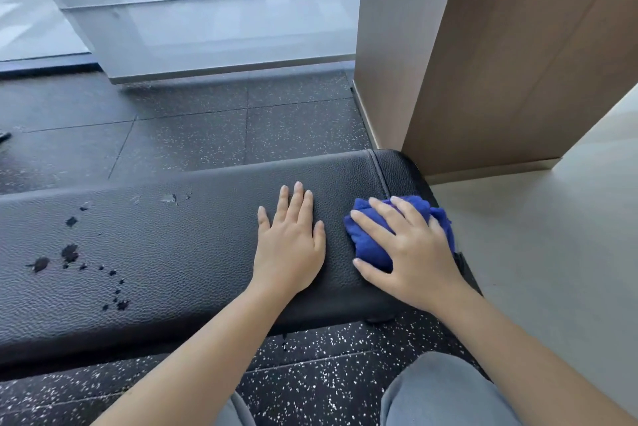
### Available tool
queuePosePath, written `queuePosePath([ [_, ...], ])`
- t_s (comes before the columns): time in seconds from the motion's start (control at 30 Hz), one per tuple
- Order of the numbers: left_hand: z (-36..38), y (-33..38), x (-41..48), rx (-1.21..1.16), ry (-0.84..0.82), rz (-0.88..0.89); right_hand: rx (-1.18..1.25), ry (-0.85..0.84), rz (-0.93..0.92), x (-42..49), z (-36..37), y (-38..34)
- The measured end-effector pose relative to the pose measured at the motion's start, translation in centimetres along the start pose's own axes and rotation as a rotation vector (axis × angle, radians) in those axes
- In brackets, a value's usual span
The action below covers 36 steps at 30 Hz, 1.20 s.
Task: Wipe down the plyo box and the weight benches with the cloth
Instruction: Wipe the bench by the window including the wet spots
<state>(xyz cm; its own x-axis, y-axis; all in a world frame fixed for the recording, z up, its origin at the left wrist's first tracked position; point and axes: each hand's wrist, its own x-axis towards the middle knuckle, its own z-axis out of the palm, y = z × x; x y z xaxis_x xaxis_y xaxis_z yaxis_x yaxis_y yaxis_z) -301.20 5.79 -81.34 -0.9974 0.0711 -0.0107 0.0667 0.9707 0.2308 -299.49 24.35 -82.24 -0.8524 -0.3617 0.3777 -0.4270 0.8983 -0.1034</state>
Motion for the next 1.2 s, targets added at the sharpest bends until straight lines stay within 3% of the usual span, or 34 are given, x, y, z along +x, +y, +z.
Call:
queuePosePath([
  [0.17,0.0,0.1,-0.1,0.021,0.002,0.004,0.042,-0.166,0.03,5.9,1.3,1.1],
  [0.33,-0.1,0.1,0.1,0.001,0.015,-0.008,-0.102,-0.301,0.09,13.2,3.2,2.0],
  [0.43,-0.1,0.1,0.0,0.0,0.021,-0.035,-0.063,-0.267,0.067,11.8,2.6,1.6],
  [0.53,0.0,0.1,-0.2,0.007,0.018,-0.047,0.019,-0.088,-0.033,6.0,1.3,0.3],
  [0.67,-0.1,0.0,0.0,0.001,0.014,-0.037,0.014,-0.032,-0.095,0.4,-0.2,-1.0],
  [0.87,-0.1,0.0,-0.2,-0.009,0.031,-0.043,0.04,-0.161,0.001,6.3,1.3,-0.3],
  [1.03,0.1,-0.1,0.0,-0.029,0.054,-0.056,-0.082,-0.287,0.099,14.0,3.4,0.4],
  [1.2,0.2,0.0,0.0,-0.066,0.091,-0.07,-0.02,-0.245,0.053,10.1,2.4,-0.5],
])
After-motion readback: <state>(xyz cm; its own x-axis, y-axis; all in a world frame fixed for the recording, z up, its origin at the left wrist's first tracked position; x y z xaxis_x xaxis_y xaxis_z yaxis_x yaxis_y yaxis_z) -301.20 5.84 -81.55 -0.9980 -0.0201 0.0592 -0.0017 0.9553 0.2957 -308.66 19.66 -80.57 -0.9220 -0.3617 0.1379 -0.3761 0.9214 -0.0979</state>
